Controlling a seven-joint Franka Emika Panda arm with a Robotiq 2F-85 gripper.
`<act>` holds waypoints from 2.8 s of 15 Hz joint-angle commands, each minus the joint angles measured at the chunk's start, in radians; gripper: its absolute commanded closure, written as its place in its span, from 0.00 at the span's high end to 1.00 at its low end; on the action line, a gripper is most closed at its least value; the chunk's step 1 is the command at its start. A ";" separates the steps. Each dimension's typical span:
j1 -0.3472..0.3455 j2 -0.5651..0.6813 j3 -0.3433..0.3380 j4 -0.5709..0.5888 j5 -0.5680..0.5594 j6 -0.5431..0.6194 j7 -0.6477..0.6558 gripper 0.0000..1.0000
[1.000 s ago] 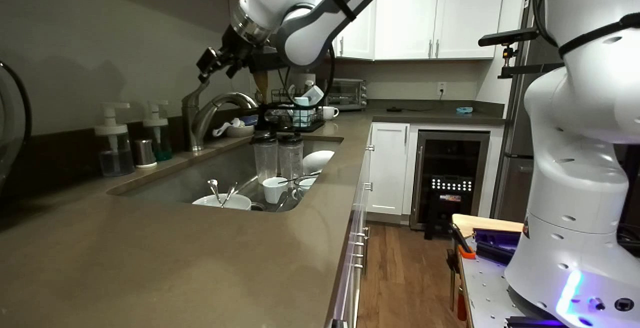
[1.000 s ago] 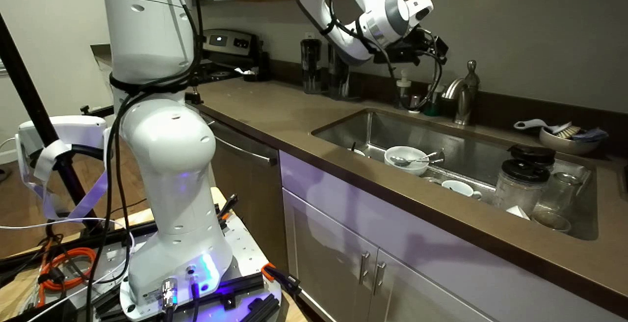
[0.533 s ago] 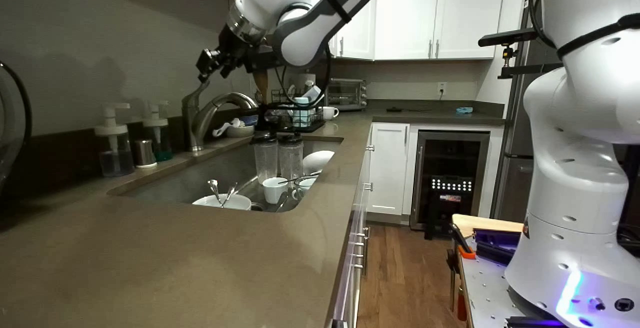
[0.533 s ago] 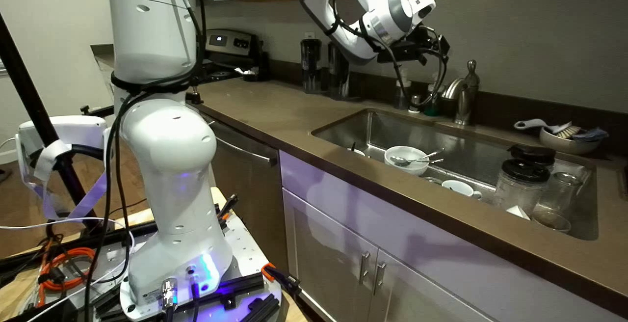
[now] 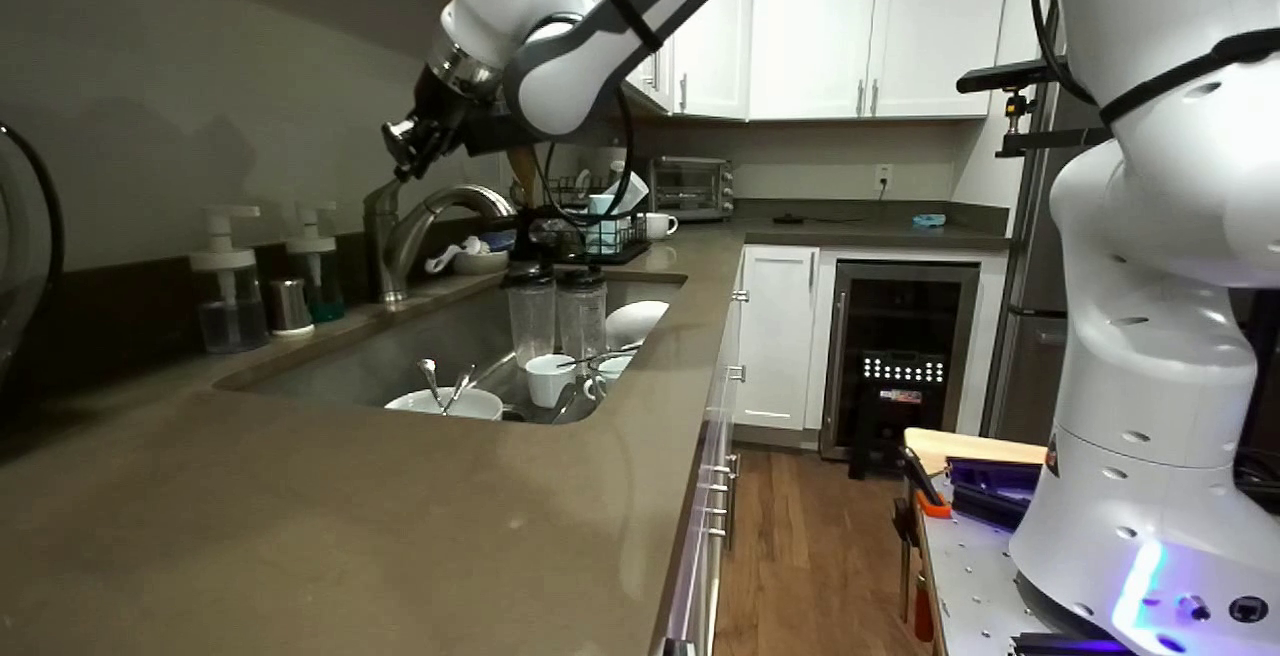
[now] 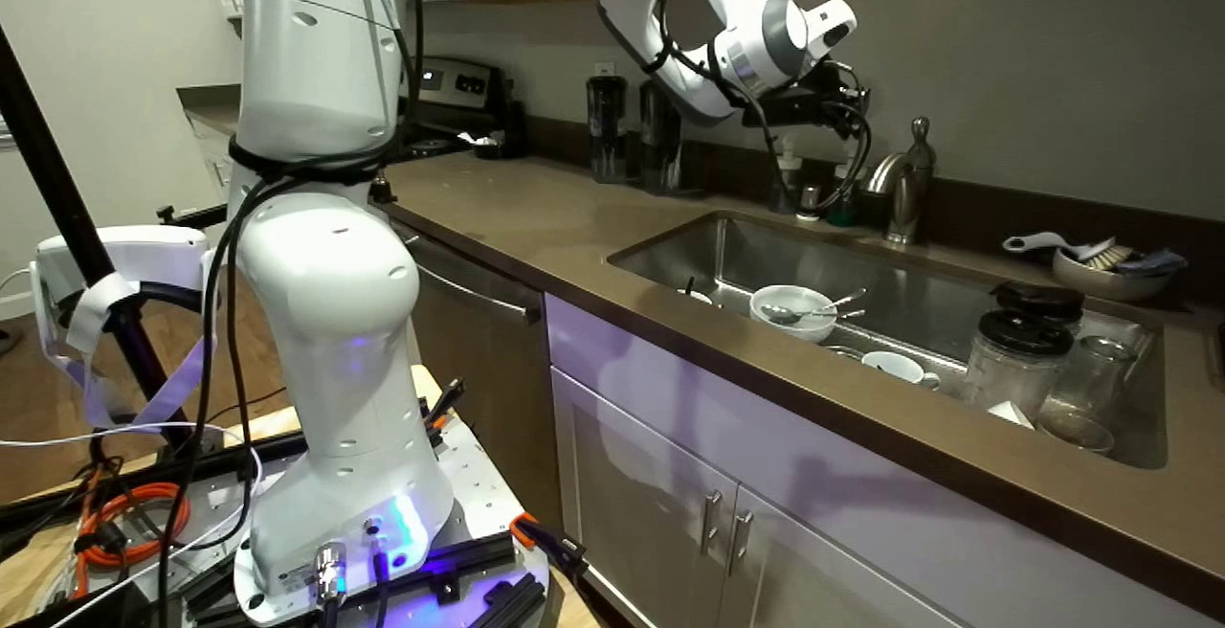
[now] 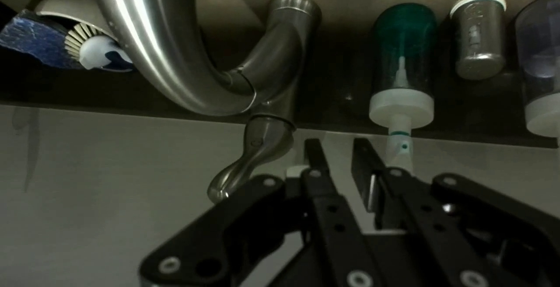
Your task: Open the tap
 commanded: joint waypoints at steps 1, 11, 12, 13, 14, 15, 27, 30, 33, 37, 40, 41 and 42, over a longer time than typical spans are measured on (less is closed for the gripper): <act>-0.076 0.040 0.086 0.085 0.146 -0.084 -0.152 0.03; -0.133 0.095 0.112 0.214 0.240 -0.175 -0.237 0.04; -0.137 0.099 0.114 0.214 0.243 -0.172 -0.239 0.03; -0.137 0.103 0.111 0.217 0.239 -0.172 -0.235 0.03; -0.138 0.105 0.109 0.216 0.237 -0.174 -0.233 0.04; -0.139 0.106 0.107 0.215 0.236 -0.174 -0.231 0.03; -0.136 0.195 0.072 0.326 0.241 -0.164 -0.220 0.04; -0.137 0.231 0.072 0.374 0.245 -0.159 -0.214 0.03; -0.128 0.261 0.049 0.407 0.225 -0.142 -0.195 0.04; -0.128 0.280 0.042 0.432 0.227 -0.123 -0.185 0.03; -0.126 0.279 0.036 0.441 0.223 -0.113 -0.179 0.03; -0.124 0.279 0.033 0.444 0.220 -0.108 -0.175 0.03; -0.121 0.279 0.029 0.446 0.217 -0.102 -0.171 0.03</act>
